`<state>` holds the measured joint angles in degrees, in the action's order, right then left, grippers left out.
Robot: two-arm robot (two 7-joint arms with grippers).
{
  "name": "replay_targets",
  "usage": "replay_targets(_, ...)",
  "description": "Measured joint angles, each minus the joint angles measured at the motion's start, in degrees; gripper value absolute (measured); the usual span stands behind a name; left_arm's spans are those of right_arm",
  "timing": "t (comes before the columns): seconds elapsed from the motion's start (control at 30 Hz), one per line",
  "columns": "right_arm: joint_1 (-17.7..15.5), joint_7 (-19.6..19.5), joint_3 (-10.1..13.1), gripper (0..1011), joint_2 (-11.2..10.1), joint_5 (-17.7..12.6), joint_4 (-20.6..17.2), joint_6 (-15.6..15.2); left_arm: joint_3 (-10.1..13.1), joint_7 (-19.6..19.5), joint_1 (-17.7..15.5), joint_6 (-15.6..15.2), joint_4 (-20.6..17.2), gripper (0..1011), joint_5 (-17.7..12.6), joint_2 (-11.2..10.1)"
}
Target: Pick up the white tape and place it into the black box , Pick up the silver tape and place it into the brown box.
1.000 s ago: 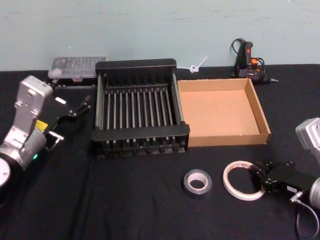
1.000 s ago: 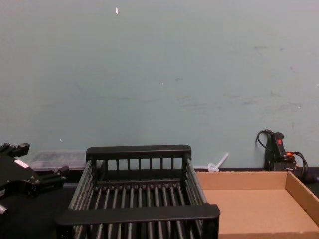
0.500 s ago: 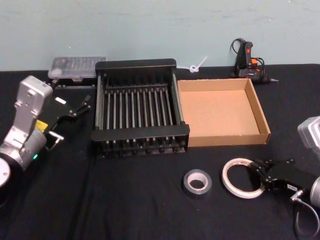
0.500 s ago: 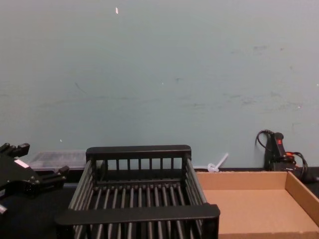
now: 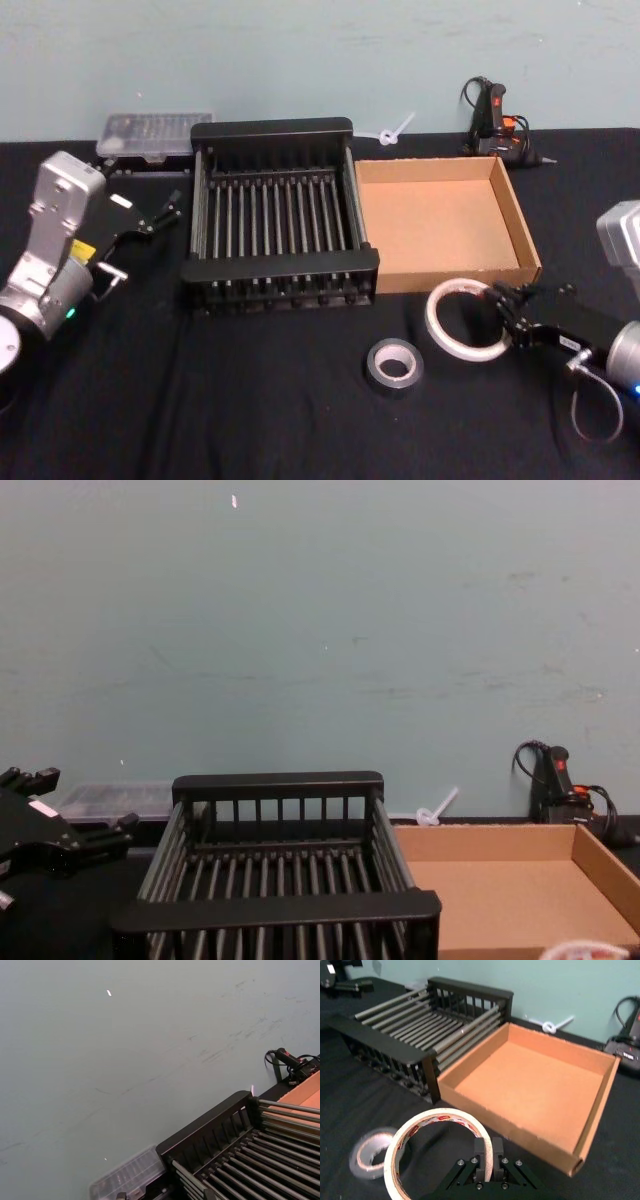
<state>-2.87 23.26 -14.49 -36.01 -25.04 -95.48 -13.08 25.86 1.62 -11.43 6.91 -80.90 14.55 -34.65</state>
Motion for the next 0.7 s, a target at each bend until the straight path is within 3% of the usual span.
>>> replay_targets(0.33, 4.14, -0.73, -2.14, 97, 2.77, 1.11, 0.83, 0.58, 0.0, 0.0, 0.0, 0.0, 0.0, 1001, 0.0, 0.0)
replay_targets(0.7, 10.32, -1.08, -5.24, 97, 6.97, 2.92, 4.13, 0.78, 0.0, 0.0, 0.0, 0.0, 0.0, 1001, 0.0, 0.0)
